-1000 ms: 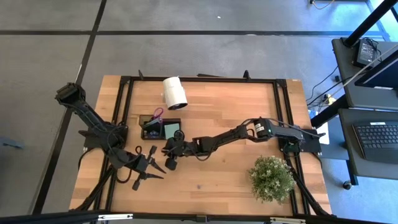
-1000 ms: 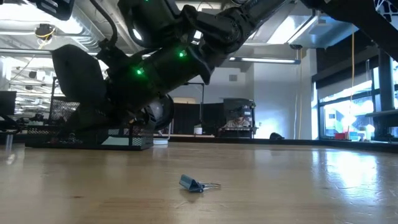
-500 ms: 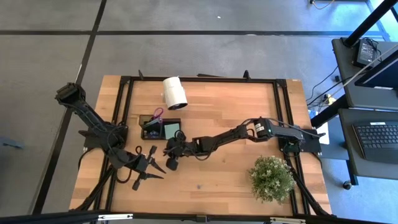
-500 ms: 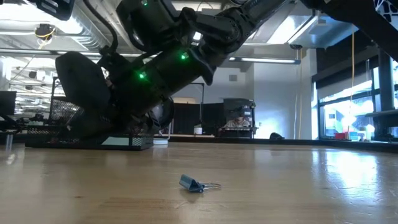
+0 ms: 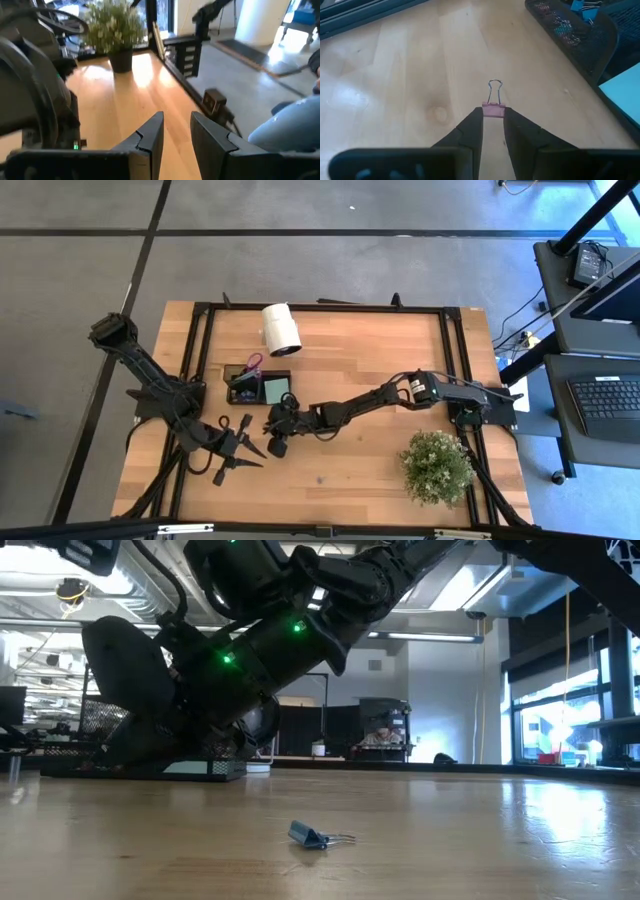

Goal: Pick and place office supplies into organizer
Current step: Put the pink binder clip into the black desk organizer

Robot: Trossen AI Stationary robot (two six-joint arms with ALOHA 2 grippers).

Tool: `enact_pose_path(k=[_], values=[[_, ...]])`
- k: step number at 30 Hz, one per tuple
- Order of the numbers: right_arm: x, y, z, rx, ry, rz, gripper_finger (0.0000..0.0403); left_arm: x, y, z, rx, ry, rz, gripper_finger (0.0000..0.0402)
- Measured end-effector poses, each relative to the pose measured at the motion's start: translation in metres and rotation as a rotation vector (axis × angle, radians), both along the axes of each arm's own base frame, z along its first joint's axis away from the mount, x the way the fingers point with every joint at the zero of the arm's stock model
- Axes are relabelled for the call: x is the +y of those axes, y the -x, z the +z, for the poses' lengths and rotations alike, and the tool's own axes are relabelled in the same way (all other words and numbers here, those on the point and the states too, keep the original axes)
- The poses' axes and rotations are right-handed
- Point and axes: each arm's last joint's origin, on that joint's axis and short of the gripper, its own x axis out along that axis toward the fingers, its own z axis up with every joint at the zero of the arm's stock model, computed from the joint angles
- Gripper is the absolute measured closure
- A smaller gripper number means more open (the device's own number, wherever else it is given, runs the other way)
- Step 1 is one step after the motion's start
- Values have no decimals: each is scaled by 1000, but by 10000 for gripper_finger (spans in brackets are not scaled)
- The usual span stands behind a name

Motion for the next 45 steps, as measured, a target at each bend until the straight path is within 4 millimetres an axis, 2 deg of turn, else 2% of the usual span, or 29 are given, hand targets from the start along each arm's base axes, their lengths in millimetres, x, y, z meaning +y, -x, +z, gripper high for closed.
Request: enact_pose_path(k=[9, 29, 35, 41, 45], values=[[0, 0, 0, -1, -1, -1, 323, 8, 6, -24, 176, -232, 11, 311], [1, 0, 1, -4, -27, 4, 322, 26, 18, -46, 338, -671, 20, 311], [1, 0, 1, -2, -39, 22, 322, 32, 15, -58, 417, -776, 33, 311], [1, 0, 1, -1, -41, 25, 322, 31, 8, -78, 483, -910, -1, 311], [1, 0, 1, 1, -41, 23, 322, 31, 6, -88, 501, -991, 38, 311]])
